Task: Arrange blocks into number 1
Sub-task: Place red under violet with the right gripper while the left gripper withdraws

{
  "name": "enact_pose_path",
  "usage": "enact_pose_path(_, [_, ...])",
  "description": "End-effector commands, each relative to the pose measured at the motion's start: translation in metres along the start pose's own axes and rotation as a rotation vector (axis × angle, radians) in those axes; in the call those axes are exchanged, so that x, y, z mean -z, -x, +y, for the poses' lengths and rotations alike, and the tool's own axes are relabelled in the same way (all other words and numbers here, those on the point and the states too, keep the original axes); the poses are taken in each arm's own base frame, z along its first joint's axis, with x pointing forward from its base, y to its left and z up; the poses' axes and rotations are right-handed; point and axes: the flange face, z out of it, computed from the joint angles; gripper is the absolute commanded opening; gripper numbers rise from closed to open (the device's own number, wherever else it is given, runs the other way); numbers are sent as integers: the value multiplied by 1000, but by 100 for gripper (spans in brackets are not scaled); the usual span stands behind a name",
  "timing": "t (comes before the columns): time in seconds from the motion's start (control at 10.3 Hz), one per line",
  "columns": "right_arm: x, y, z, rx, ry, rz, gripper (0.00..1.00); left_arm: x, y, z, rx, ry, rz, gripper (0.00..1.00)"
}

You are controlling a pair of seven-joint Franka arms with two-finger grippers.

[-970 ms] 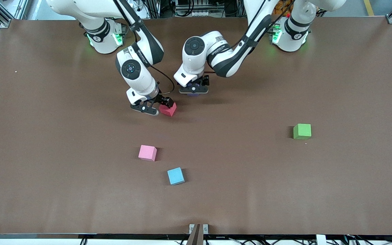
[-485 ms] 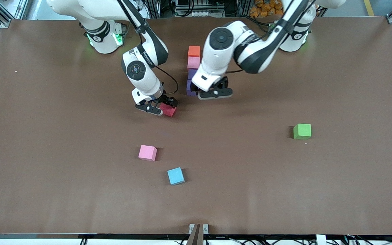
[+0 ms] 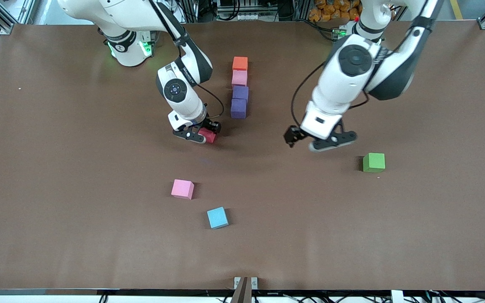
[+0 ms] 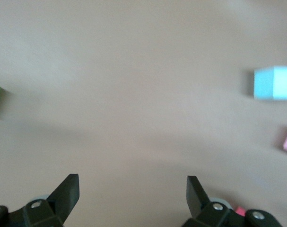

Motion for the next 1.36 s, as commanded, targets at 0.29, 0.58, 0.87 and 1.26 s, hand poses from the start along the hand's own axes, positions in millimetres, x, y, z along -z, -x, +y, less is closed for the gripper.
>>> enact_pose_path(0.29, [17,30,-58,46,-45,15,57,63,-87,-121,-23,-87,43,100])
enact_pose_path(0.58, [-3,56,-91,162,-19,41,57,95,-121,-186,-118,-151,-21,100])
enact_pose_path(0.87, [-15,81,-106,214,-9,40,58,124,-124,-212,-94,-162,-18,100])
enact_pose_path(1.26, [-19,90,-101,219,5,33,61,192,-132,-228,-132,-172,-58,100])
